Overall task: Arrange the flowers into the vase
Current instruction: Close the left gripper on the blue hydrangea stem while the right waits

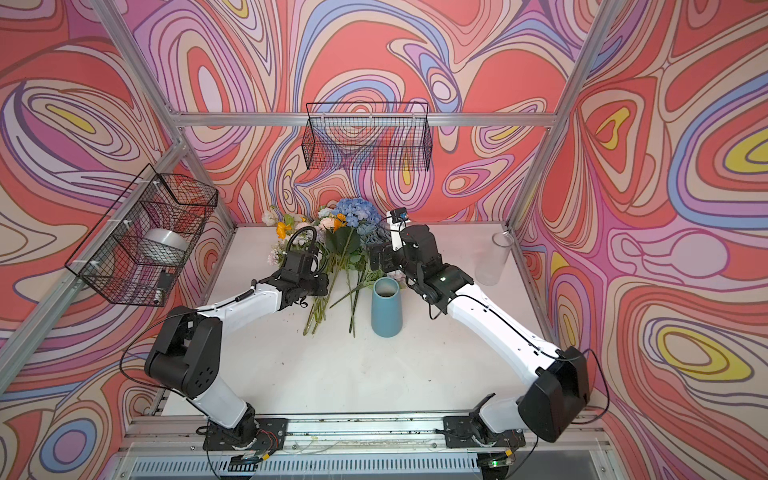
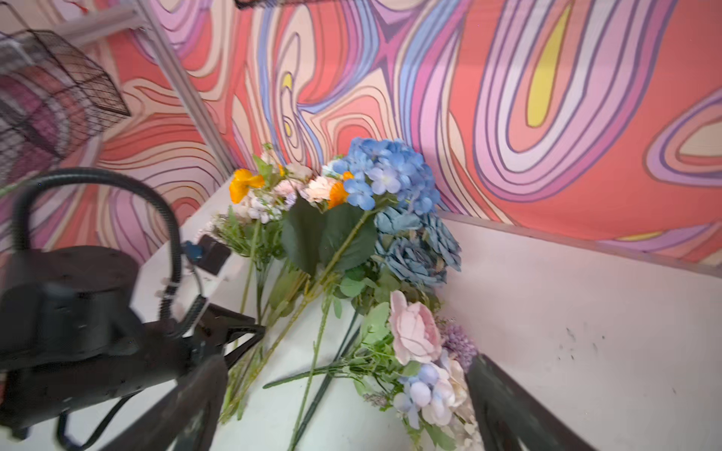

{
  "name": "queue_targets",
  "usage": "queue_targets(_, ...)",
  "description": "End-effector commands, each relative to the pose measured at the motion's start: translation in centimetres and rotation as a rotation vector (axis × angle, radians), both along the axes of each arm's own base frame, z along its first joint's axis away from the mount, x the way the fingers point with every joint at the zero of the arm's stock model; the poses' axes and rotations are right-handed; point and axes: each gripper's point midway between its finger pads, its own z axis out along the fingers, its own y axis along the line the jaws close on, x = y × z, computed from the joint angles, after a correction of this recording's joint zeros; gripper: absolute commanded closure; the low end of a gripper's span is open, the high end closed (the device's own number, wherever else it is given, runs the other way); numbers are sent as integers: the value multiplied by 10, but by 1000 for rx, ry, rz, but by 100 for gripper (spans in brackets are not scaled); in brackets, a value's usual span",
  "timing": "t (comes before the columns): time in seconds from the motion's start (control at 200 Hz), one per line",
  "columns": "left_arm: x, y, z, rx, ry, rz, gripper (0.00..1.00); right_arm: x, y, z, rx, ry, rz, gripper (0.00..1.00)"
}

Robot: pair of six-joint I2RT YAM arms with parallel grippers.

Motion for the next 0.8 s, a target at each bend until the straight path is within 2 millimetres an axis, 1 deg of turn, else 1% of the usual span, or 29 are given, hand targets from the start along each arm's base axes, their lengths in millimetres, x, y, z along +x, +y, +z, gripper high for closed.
queue_targets(0.0, -2, -19, 1, -13, 6, -61, 72, 16, -16, -16, 18, 53, -73, 2)
queue_targets(0.07, -1, -24, -5, -12, 24, -75, 73, 22, -23, -22, 18, 62, -101, 2)
queue_targets(0.145, 3, -26, -12, -3, 40, -79, 78, 25, -30, -29, 5, 71, -132, 2)
queue_targets(0.235, 9, -25, -19, 21, 44, -70, 78, 25, -35, -36, -10, 75, -152, 2)
queue_targets(0.305, 15, -19, -24, 56, 42, -45, 77, 23, -38, -41, -21, 81, -161, 2)
queue_targets(0.391, 22, -14, -30, 97, 43, -20, 74, 21, -41, -42, -27, 79, -167, 2)
queue_targets(0.491, 24, -11, -36, 123, 58, -10, 72, 19, -42, -43, -37, 75, -165, 2)
queue_targets(0.611, 22, -12, -35, 116, 62, -10, 65, 18, -44, -44, -48, 76, -164, 2)
queue_targets(0.671, 21, -9, -35, 125, 61, 0, 63, 18, -45, -46, -52, 76, -168, 2)
queue_targets(0.796, 15, -11, -21, 111, 50, -12, 60, 19, -44, -47, -57, 79, -167, 2)
